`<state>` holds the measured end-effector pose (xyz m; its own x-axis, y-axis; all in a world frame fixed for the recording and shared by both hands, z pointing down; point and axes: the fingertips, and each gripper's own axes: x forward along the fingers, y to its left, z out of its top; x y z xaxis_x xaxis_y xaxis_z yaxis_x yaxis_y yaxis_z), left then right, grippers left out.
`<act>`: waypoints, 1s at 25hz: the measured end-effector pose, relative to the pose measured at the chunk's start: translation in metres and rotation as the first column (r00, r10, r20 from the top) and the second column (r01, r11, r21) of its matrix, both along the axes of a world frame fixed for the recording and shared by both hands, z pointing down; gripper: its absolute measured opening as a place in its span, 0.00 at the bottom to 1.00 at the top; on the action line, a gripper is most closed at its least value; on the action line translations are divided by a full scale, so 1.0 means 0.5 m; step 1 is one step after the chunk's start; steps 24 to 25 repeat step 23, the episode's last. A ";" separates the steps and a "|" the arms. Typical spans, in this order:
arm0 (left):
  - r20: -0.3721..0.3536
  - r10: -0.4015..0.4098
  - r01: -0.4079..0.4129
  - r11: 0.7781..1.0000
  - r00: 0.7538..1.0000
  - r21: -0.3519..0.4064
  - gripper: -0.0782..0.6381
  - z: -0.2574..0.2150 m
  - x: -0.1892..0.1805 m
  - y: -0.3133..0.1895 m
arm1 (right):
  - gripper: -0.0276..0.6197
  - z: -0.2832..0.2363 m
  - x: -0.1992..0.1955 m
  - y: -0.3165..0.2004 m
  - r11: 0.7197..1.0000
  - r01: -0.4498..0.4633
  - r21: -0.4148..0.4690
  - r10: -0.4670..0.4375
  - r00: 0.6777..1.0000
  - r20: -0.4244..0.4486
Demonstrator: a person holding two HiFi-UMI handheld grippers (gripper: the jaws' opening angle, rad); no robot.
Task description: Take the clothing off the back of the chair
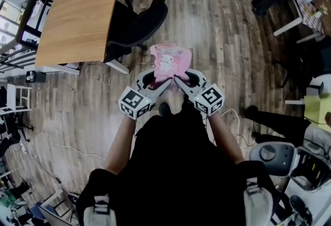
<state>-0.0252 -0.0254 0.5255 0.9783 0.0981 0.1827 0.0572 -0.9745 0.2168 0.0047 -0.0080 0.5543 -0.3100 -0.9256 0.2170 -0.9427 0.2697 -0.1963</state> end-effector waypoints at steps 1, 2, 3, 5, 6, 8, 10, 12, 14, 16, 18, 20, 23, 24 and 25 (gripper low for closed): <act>0.001 -0.002 0.002 1.000 1.000 -0.001 0.39 0.001 0.001 -0.002 | 0.20 0.001 0.001 -0.002 1.000 0.003 0.000 -0.003 1.000 0.000; 0.001 -0.005 0.005 1.000 1.000 -0.004 0.39 0.002 0.000 -0.002 | 0.20 0.003 0.001 -0.004 1.000 0.006 0.002 -0.006 1.000 0.000; 0.000 -0.008 0.008 1.000 1.000 -0.007 0.39 0.002 -0.002 -0.002 | 0.20 0.003 -0.001 -0.005 1.000 0.011 0.004 -0.011 1.000 -0.001; -0.001 -0.012 0.012 1.000 1.000 -0.009 0.39 0.001 -0.008 -0.002 | 0.20 0.002 -0.007 -0.005 1.000 0.017 0.004 -0.017 1.000 -0.002; -0.002 -0.013 0.013 1.000 1.000 -0.008 0.39 -0.001 -0.011 -0.002 | 0.20 -0.001 -0.010 -0.005 1.000 0.018 0.002 -0.018 1.000 -0.003; -0.002 -0.013 0.013 1.000 1.000 -0.004 0.39 -0.005 -0.012 -0.001 | 0.20 -0.003 -0.011 -0.004 1.000 0.021 -0.002 -0.021 1.000 -0.002; 0.000 -0.015 0.015 1.000 1.000 -0.001 0.39 -0.006 -0.011 -0.002 | 0.20 -0.002 -0.010 -0.005 1.000 0.031 -0.005 -0.031 1.000 -0.002; 0.003 -0.019 0.019 1.000 1.000 0.001 0.39 -0.003 -0.012 -0.003 | 0.20 0.000 -0.011 -0.008 0.999 0.042 -0.008 -0.042 0.999 -0.005; 0.002 -0.026 0.026 1.000 1.000 0.006 0.39 0.001 -0.014 -0.008 | 0.20 0.002 -0.012 -0.011 0.999 0.049 -0.011 -0.049 0.999 -0.009; 0.004 -0.031 0.031 1.000 1.000 -0.001 0.39 0.003 -0.015 -0.010 | 0.20 0.003 -0.014 -0.015 0.999 0.053 -0.008 -0.054 0.999 -0.011; 0.008 -0.033 0.033 0.999 0.999 -0.005 0.39 0.008 -0.017 -0.013 | 0.20 0.006 -0.015 -0.018 0.998 0.059 -0.009 -0.059 0.998 -0.010; 0.007 -0.037 0.037 0.999 0.999 -0.001 0.39 0.014 -0.020 -0.019 | 0.20 0.010 -0.017 -0.023 0.998 0.064 -0.007 -0.064 0.998 -0.011; 0.002 -0.042 0.042 0.999 0.999 0.009 0.39 0.016 -0.023 -0.027 | 0.20 0.013 -0.020 -0.029 0.998 0.068 -0.003 -0.068 0.998 -0.011; 0.002 -0.042 0.042 0.999 0.999 0.009 0.39 0.016 -0.023 -0.027 | 0.20 0.013 -0.020 -0.029 0.998 0.068 -0.003 -0.068 0.998 -0.011; 0.002 -0.042 0.042 0.999 0.999 0.009 0.39 0.016 -0.023 -0.027 | 0.20 0.013 -0.020 -0.029 0.998 0.068 -0.003 -0.068 0.998 -0.011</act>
